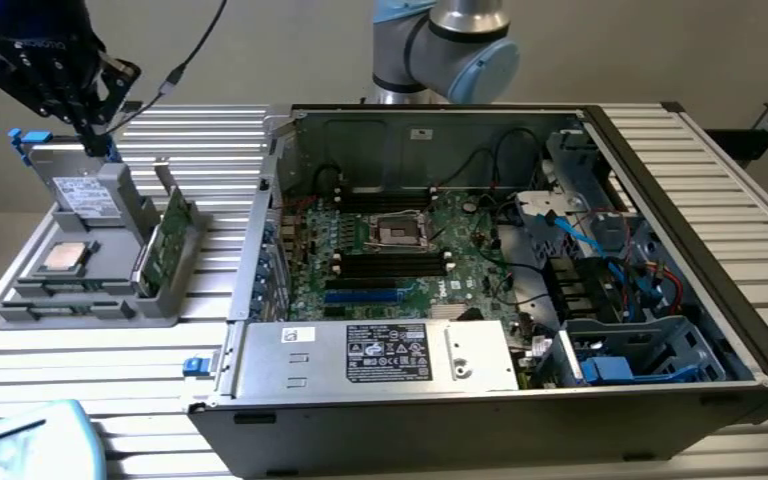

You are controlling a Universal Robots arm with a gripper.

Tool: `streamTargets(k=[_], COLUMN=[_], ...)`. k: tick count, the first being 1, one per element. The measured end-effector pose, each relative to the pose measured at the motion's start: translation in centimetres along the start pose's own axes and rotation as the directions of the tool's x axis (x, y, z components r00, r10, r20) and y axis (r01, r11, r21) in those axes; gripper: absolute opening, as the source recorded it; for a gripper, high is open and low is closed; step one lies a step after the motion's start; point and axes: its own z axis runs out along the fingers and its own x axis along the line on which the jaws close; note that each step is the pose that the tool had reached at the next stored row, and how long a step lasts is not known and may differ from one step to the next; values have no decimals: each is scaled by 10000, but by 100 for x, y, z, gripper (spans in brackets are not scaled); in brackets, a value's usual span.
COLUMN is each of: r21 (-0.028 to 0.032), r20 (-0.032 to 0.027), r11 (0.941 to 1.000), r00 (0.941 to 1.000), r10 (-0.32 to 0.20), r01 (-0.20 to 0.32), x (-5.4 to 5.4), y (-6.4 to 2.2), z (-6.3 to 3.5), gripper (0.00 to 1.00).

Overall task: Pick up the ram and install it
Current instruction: 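Reach for the ram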

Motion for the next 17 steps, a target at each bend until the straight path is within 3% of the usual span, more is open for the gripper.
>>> streamTargets(k=[6, 17], r21=[7, 18], r20=[-32, -37], r11=[10000, 9998], r00=[10000, 9998], r10=[-37, -198], r01=[37, 198], x=[251, 431], y=[-19, -167], z=[22, 44], gripper=[11, 11])
